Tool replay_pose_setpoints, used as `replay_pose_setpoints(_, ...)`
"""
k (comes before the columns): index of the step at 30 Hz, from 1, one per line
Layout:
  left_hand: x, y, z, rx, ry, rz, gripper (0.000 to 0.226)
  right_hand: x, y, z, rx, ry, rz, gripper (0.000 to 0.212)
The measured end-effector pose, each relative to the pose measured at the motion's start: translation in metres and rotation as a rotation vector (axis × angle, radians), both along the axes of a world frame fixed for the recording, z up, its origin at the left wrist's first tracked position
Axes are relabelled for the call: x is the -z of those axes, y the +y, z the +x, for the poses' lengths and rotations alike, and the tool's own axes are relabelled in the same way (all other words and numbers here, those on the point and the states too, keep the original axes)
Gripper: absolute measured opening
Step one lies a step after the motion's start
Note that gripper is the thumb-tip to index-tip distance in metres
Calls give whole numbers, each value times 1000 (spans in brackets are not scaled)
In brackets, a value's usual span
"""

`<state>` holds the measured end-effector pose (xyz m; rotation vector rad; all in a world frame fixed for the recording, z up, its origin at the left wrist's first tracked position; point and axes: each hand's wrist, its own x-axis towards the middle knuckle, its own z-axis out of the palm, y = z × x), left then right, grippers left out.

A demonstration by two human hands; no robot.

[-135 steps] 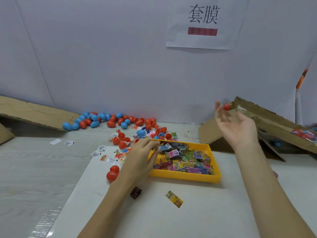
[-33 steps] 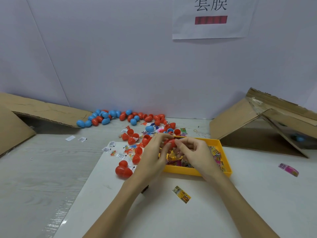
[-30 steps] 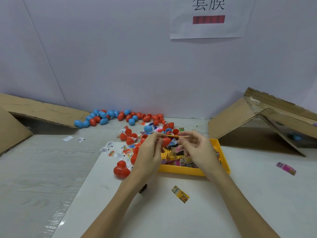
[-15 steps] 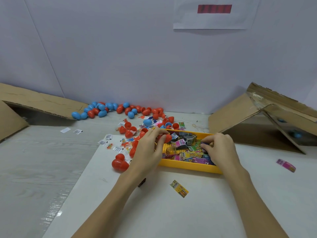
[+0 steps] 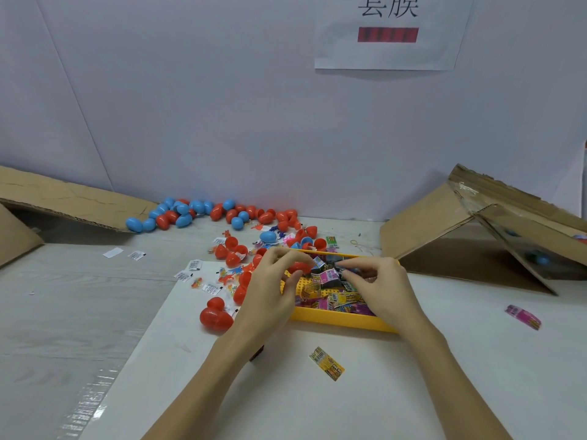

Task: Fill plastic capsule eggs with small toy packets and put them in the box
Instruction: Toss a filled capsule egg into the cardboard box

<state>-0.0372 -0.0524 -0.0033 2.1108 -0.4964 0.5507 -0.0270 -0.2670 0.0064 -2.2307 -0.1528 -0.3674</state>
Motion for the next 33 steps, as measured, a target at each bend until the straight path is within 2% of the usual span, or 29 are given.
replay_pose_setpoints(5,0,-3,0,-53,20,-63,23,-1,13,-2,-197,50,155,64)
replay_pose_setpoints(8,-1,-4,-1,-44,54,-106,10,-3,20,-4,-307,84,181,70)
replay_pose_setpoints(16,-3,-5,-3,23,36,-91,21,-6,19,-8,-311,109,78,67)
replay_pose_setpoints(19,-2,-3,-1,5,27,-77,9,-7,18,-9,-317,100,105,61)
replay_pose_setpoints(25,-4,-5,-1,15,122,-183,6,-14,20,-10,-228,57,380,35)
replay_pose_setpoints(29,-4,-8,-1,57,170,-216,11,-13,29,-12,-233,146,614,26)
replay_pose_setpoints(33,-4,-7,-1,7,120,-269,14,-9,33,-13,-228,200,588,16)
